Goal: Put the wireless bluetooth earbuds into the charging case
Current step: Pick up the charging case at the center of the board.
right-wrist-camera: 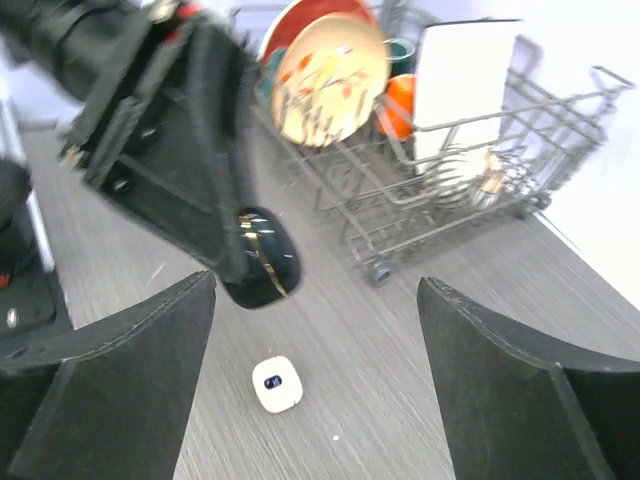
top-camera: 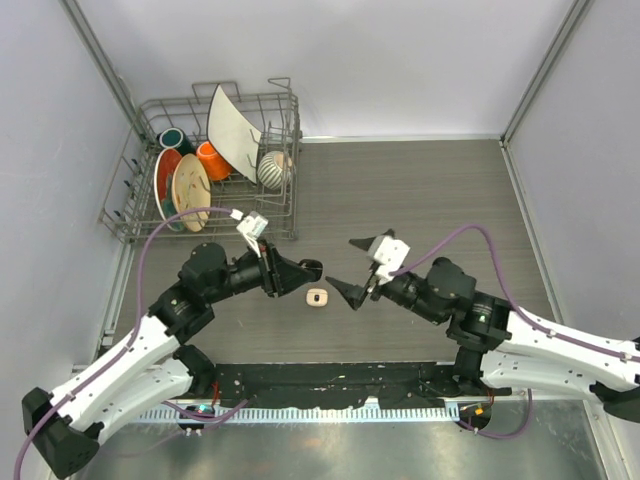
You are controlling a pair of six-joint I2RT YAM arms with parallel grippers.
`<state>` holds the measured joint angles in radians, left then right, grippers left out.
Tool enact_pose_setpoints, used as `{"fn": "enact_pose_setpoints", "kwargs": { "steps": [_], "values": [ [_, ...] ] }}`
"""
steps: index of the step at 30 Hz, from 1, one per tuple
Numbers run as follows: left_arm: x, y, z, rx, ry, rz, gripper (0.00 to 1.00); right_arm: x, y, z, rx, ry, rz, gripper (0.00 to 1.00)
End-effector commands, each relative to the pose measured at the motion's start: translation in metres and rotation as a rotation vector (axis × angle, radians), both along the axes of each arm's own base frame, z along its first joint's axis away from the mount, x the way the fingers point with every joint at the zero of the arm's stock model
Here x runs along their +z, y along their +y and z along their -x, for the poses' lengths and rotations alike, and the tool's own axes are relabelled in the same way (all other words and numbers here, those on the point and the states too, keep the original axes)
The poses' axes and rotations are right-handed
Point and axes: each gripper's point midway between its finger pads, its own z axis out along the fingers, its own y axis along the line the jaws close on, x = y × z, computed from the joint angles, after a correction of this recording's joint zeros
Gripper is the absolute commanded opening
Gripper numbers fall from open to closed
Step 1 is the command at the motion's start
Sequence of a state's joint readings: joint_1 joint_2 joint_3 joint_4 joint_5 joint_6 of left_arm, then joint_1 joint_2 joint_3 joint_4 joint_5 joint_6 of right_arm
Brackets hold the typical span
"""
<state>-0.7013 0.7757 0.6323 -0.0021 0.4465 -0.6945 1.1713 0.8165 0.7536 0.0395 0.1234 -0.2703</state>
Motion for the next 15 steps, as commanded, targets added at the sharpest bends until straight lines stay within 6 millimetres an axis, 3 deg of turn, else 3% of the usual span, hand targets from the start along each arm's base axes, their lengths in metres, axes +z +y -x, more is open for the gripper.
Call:
{"fn": "enact_pose_setpoints", "kwargs": {
  "steps": [1, 5, 6, 8, 9, 11, 15],
  "values": [
    [0.013, 0.031, -0.022, 0.198, -0.182, -0.042, 0.0, 0.056, -0.041, -0.023, -0.252, 0.104, -0.366, 0.92],
    [0.015, 0.048, -0.025, 0.259, -0.268, -0.075, 0.0, 0.064, -0.06, -0.037, -0.41, 0.333, -0.551, 0.96],
    [0.025, 0.051, -0.024, 0.268, -0.318, -0.049, 0.0, 0.053, -0.064, -0.042, -0.465, 0.382, -0.529, 0.95],
    [0.024, 0.054, -0.021, 0.265, -0.38, -0.045, 0.01, 0.057, -0.054, -0.044, -0.464, 0.483, -0.547, 0.94],
    [0.037, 0.056, -0.023, 0.288, -0.434, -0.001, 0.02, 0.06, -0.047, -0.041, -0.439, 0.578, -0.579, 0.93],
    [0.038, 0.06, -0.022, 0.296, -0.499, 0.009, 0.02, 0.052, -0.029, -0.04, -0.403, 0.688, -0.576, 0.88],
    [0.047, 0.056, -0.015, 0.257, -0.626, 0.047, 0.01, 0.047, 0.012, -0.022, -0.235, 0.995, -0.637, 0.84]
  ]
}}
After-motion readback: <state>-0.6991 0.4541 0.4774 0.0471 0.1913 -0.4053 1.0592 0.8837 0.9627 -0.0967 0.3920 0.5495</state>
